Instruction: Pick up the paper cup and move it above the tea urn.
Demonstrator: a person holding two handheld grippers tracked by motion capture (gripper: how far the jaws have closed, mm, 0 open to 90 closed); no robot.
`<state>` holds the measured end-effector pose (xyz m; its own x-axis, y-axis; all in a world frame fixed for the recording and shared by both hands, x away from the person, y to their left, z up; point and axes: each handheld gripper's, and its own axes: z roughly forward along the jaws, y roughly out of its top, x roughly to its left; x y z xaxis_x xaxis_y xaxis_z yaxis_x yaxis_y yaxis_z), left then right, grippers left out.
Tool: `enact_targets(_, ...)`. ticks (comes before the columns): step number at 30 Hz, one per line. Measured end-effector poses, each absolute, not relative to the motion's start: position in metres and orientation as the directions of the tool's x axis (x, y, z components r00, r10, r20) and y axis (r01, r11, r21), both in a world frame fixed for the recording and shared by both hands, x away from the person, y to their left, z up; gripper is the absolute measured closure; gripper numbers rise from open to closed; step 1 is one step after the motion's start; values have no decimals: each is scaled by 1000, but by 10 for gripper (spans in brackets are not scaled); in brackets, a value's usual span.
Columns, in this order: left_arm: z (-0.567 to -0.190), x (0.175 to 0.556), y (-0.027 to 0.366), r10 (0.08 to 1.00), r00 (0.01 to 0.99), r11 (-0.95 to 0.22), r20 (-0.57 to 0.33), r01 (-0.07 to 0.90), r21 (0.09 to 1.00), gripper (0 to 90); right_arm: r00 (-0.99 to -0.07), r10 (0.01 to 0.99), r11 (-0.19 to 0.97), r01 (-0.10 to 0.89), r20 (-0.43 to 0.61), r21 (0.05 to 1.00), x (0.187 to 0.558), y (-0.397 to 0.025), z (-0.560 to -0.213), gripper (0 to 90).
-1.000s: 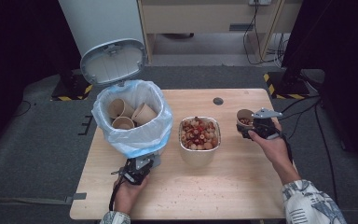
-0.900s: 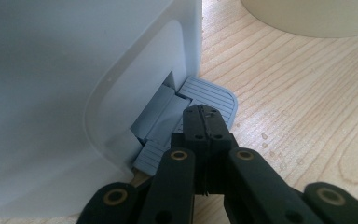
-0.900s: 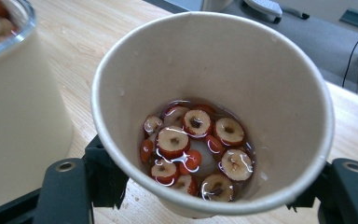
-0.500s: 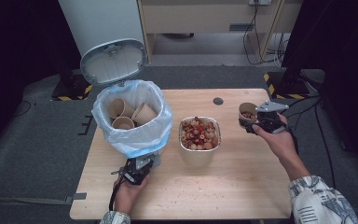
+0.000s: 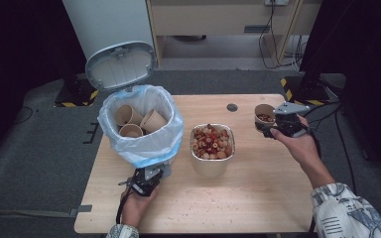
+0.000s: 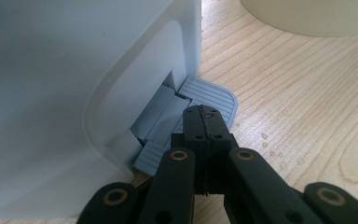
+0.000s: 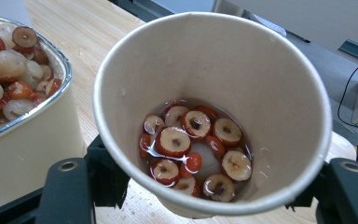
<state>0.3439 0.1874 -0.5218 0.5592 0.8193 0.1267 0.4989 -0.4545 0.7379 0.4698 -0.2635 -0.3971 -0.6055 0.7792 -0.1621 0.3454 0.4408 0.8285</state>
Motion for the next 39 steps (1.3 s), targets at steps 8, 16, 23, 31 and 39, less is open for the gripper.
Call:
enact_targets(8, -522, 344, 187, 819, 560, -456, 128, 498, 737, 899, -617, 768, 451, 331, -172, 829, 470, -262, -384, 323)
enact_targets(16, -522, 344, 187, 818, 561, -457, 129, 498, 737, 899, -624, 758, 468, 318, -189, 825, 471, -259, -374, 322)
enact_targets(23, -522, 344, 187, 818, 561, -458, 130, 497, 737, 899, -628, 752, 476, 306, -201, 825, 472, -257, -366, 323)
enact_targets(31, -522, 344, 187, 817, 561, -459, 131, 497, 736, 899, -629, 749, 478, 296, -207, 827, 473, -257, -359, 322)
enact_targets(39, -522, 344, 187, 817, 561, -459, 131, 497, 736, 899, -629, 748, 478, 292, -210, 828, 473, -258, -355, 322)
